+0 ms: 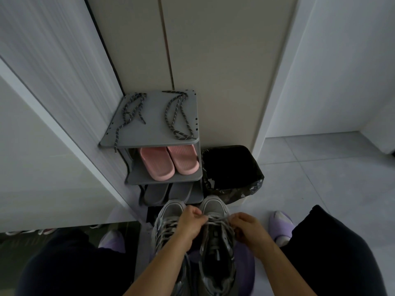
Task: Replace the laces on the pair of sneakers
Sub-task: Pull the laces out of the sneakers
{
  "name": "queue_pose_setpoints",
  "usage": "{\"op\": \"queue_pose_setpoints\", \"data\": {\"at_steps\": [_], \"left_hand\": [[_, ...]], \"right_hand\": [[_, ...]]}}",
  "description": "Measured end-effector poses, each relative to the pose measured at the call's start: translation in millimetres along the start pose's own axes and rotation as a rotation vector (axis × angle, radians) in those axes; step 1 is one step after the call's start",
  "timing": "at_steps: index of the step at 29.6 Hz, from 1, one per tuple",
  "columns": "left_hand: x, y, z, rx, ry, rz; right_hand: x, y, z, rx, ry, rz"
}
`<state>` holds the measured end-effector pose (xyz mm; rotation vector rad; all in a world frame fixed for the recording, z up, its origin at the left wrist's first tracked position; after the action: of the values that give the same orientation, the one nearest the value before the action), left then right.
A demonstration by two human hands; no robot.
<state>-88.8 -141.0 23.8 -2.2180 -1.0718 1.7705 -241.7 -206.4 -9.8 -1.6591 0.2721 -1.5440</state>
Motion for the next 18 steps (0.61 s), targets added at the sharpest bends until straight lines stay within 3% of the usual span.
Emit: {"op": "queue_pose_setpoints", "data": {"at_steps": [7,11,15,18], "left_hand": [[6,-7,4,-0.012,0.373,0.207],[-2,-7,1,0.013,0.452,0.254],[-22,-1,-29,-0.162,0.588,0.305],[-23,1,-40,-0.163,0.639,0.337]], "right_hand": [[-8,-2,-1,0.057,-0.029,0.010],[-7,-4,9,-0.029,-0.069,-0.085],[0,-6,-8,-0.197,0.304,-0.030],[6,-7,-9,-0.215,0.195,-0.134]]}}
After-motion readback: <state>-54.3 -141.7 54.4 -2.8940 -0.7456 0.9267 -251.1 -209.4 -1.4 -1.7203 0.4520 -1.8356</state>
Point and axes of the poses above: each hand's wrist, its own y-axis towards the middle knuckle, its own z-axis out of the palm, x = y × z, the point moved 1 cm from there along y, towards the middle knuckle, and after that the axes turned 7 degrees about z, right-handed, at the moved point
